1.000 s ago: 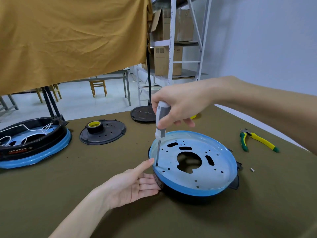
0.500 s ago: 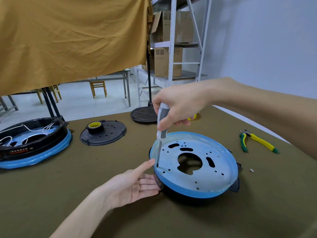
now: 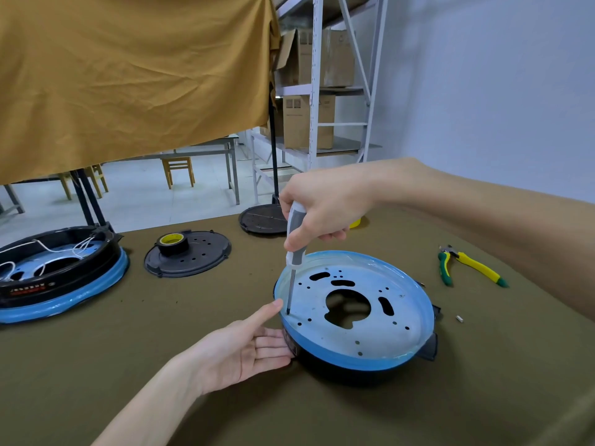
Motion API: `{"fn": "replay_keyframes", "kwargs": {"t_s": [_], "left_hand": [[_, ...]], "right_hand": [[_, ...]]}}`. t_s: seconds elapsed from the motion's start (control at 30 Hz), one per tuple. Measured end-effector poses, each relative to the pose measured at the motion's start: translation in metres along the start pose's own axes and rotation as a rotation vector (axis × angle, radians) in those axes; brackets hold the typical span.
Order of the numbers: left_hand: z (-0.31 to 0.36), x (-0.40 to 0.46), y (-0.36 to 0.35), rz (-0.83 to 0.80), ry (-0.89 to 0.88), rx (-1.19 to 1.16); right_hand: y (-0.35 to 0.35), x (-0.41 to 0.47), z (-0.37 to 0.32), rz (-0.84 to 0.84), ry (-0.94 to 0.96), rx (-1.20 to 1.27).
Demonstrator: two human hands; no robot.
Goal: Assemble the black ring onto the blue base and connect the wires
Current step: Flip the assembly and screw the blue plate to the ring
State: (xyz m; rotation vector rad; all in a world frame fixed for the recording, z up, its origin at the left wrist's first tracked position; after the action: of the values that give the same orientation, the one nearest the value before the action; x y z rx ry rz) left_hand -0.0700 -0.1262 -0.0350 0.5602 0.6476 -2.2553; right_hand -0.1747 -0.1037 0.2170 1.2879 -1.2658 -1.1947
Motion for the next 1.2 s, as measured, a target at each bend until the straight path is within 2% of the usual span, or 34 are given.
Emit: {"fn": "replay_keyframes", "kwargs": {"t_s": [0.23,0.43,0.5,0.57,0.67,0.8,0.87,0.97,1.03,1.2], "left_hand": [[0.000,0.001,0.001,0.000,0.001,0.000],[0.000,0.000,0.000,0.011,-0.009,-0.015],[0.001,-0.002,0.000,0.032,-0.021,-0.002],[0.004,-0.004,0.000,0.061,-0.035,0.016],[0.011,-0.005,0.001,0.136,-0.107,0.035],[0.019,-0.004,0.005,0.281,-0.247,0.078],[0.021,-0.005,0.011,0.333,-0.281,0.032],[0.026,-0.009,0.019,0.364,-0.312,0.001],[0.027,-0.010,0.024,0.385,-0.312,0.032],[0.027,-0.003,0.027,0.385,-0.357,0.176]], "right_hand": [[-0.001,0.003,0.000,-0.006,-0.015,0.025],[0.003,-0.008,0.013,0.058,-0.002,0.107],[0.013,-0.022,0.036,0.161,-0.032,0.328],[0.013,-0.044,0.068,0.288,-0.111,0.729],[-0.030,-0.072,0.113,0.392,-0.294,1.230],[-0.102,-0.106,0.150,0.424,-0.448,1.384],[-0.126,-0.124,0.174,0.554,-0.540,1.349],[-0.150,-0.162,0.210,0.795,-0.744,0.919],[-0.167,-0.178,0.217,0.801,-0.785,0.671],[-0.184,-0.200,0.237,0.821,-0.902,0.320]]}}
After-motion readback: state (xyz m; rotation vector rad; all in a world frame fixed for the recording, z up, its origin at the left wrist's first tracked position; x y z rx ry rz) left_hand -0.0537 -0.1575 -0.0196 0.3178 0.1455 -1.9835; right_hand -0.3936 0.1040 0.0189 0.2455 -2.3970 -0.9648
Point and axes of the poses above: each hand's wrist, its own x-axis towards the middle knuckle, its own y-axis out of the back of the hand, z = x × y, the point moved 9 cm from there along x, towards the middle knuckle, and after that the axes turned 6 degrees about z, right-handed, at the moved point
